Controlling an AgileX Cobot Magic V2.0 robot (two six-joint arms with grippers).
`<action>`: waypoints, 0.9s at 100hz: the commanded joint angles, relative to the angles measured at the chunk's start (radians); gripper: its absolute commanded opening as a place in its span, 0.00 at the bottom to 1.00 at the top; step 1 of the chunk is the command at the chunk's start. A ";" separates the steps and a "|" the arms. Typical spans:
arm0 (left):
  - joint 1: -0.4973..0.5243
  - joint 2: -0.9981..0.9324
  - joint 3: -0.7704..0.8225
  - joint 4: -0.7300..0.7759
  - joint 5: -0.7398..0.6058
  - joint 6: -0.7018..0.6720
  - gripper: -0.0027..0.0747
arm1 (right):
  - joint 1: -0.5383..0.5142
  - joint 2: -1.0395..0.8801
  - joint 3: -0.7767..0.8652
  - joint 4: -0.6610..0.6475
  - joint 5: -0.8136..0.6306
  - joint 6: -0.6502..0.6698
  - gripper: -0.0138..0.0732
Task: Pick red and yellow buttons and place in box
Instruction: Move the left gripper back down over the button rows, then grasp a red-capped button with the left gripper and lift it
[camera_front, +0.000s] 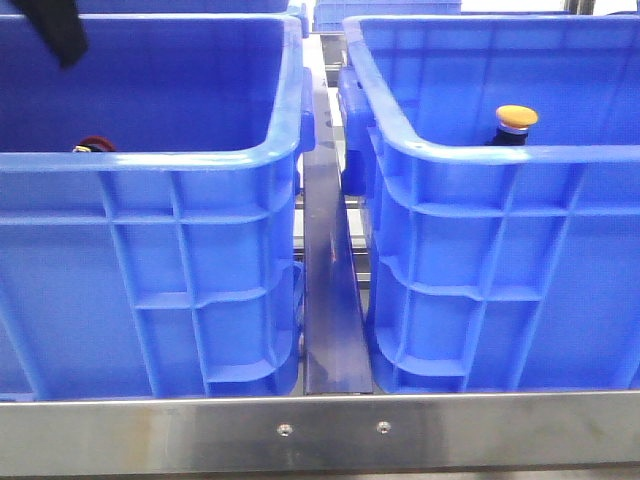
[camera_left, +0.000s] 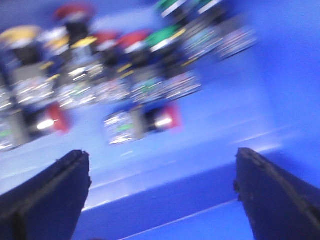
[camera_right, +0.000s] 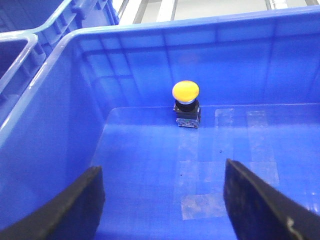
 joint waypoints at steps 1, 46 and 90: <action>0.003 0.043 -0.072 0.096 0.016 -0.046 0.76 | -0.007 -0.008 -0.026 0.001 -0.060 -0.008 0.76; 0.053 0.285 -0.247 0.148 0.049 -0.118 0.76 | -0.007 -0.008 -0.026 0.001 -0.068 -0.008 0.76; 0.108 0.425 -0.302 0.121 -0.022 -0.118 0.76 | -0.007 -0.008 -0.026 0.001 -0.067 -0.008 0.76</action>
